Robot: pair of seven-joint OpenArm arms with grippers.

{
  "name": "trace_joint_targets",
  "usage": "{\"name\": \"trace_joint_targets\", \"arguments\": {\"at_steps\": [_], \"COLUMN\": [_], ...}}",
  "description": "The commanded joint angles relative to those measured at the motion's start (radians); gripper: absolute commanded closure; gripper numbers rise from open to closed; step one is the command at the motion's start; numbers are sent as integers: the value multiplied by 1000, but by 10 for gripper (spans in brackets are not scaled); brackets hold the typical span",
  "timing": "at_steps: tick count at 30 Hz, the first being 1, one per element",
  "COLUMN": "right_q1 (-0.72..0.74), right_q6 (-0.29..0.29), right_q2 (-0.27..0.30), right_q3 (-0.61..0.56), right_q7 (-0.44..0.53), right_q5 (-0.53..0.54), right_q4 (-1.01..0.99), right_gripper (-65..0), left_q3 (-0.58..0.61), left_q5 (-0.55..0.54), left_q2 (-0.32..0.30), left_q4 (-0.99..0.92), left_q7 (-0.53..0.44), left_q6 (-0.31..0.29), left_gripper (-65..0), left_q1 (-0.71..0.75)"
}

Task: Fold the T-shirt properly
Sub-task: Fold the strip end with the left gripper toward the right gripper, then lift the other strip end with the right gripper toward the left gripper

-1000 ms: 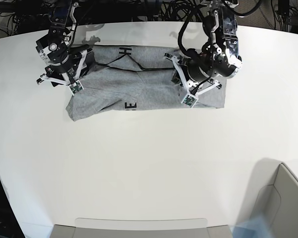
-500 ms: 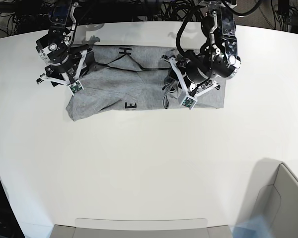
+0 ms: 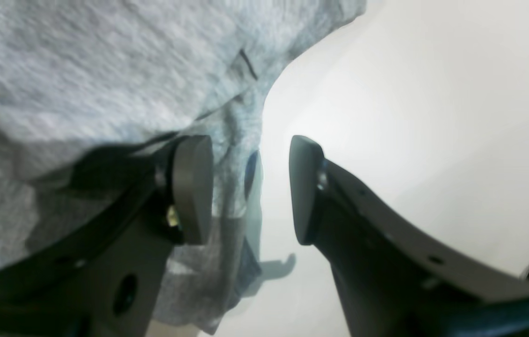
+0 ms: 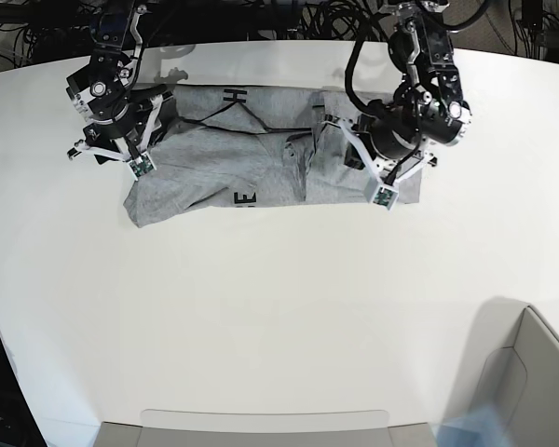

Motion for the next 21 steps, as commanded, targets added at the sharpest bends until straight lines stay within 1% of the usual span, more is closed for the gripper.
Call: {"name": "trace_joint_targets", "arguments": {"at_steps": [1,3,7,9,10,12,15,17,18,20,21], "right_q1": [22,23,20,22,23,32,40,55,66,74,77], "right_q6": [9,9,9,10,22,88,88,88,88,88,88], "right_q2": [4,5,14,16,16,14,13,16,17,37,53], "right_q3": [4,5,7,36,66,148,286,344,366,373,367], "right_q7": [16,16,16,16,16,12,12,12,12,5,-21], "right_q5": [25,80,227,323,381,539,728,789,803,807,812], "right_q4": [46,80,159,166,161,143,80,15,-25,-83,-115], "right_gripper": [-269,-269,-269,-269,-269,-269,-269,-269,-269,-269,-269], "left_q3": [-1,-4,-4,-4,-4,-4,-4,-4,-4,-4,-4], "left_q5": [-15,-15,-15,-15,-13,-13,-13,-13,-13,-13,-13], "left_q2": [4,4,4,4,4,4,4,4,4,4,4], "left_q4": [-2,-25,-40,-40,-40,-40,-40,-45,-52,-72,-89], "left_q7": [-10,-10,-11,-11,-11,-11,-11,-11,-11,-11,-11], "left_q6": [-1,-1,-1,-1,-1,-1,-1,-1,-1,-1,-1], "left_gripper": [-8,-9,-9,-9,-9,-9,-9,-9,-9,-9,-9], "left_q1": [3,3,4,4,4,4,6,6,6,6,6]}}
